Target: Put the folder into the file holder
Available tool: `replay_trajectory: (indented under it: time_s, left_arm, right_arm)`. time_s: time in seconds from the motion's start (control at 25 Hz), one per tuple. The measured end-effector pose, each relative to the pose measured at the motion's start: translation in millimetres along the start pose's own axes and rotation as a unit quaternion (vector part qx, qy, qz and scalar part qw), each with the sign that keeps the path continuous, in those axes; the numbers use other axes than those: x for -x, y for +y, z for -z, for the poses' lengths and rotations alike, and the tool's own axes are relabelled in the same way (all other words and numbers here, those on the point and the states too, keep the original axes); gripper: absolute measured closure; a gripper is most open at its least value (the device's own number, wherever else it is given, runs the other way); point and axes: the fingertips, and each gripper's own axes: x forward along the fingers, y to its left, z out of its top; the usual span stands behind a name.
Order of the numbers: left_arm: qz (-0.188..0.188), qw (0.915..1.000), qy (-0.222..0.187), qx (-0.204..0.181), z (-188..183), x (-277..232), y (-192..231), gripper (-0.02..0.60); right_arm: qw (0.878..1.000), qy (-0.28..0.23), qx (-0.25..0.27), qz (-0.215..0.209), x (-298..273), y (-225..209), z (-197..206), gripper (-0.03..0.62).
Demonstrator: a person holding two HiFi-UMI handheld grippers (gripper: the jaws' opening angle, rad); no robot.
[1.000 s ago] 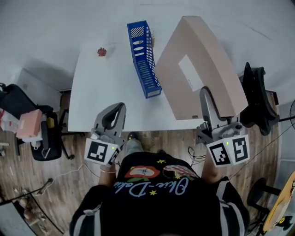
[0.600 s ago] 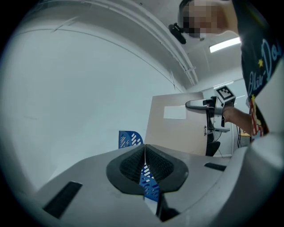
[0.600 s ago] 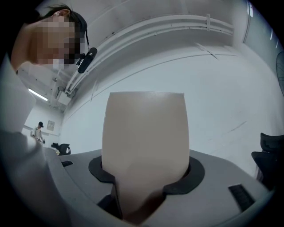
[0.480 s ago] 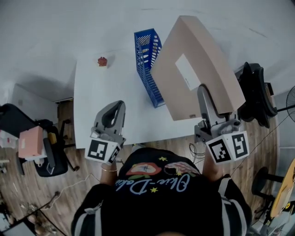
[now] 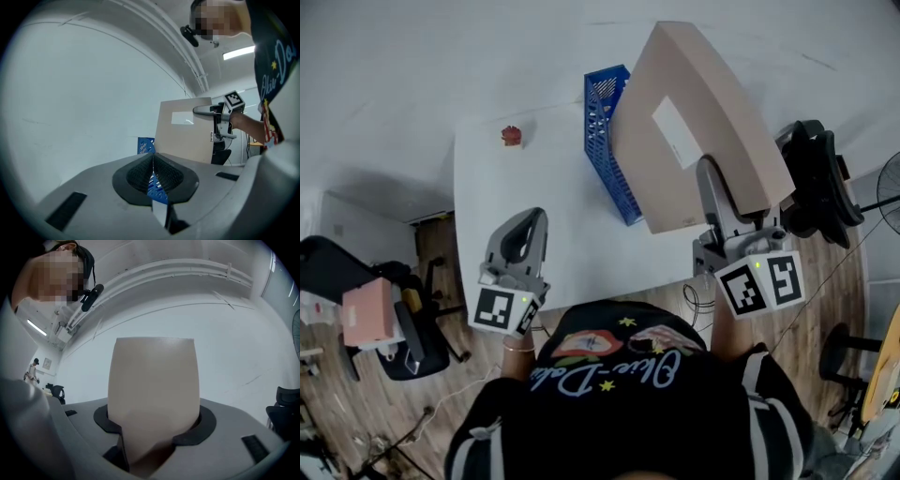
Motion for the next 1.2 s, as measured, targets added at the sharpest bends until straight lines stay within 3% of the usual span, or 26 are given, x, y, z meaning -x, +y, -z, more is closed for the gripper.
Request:
replay_trajectory:
  time_s: [0.24, 0.8, 1.2]
  left_arm:
    - [0.014, 0.9999, 0.003, -0.006, 3, 1, 16, 0.577]
    - [-0.042, 0.9991, 0.009, -0.005, 3, 1, 28, 0.577]
    - [-0.059, 0.9981, 0.017, -0.004, 0, 0, 29, 0.577]
  right_arm:
    - [1.000, -0.010, 0.012, 0.012, -17, 6, -2, 0.332]
    - [1.000, -0.016, 0.002, -0.024, -57, 3, 13, 0.332]
    - [1.000, -0.007, 0.000, -0.026, -68, -3, 34, 0.332]
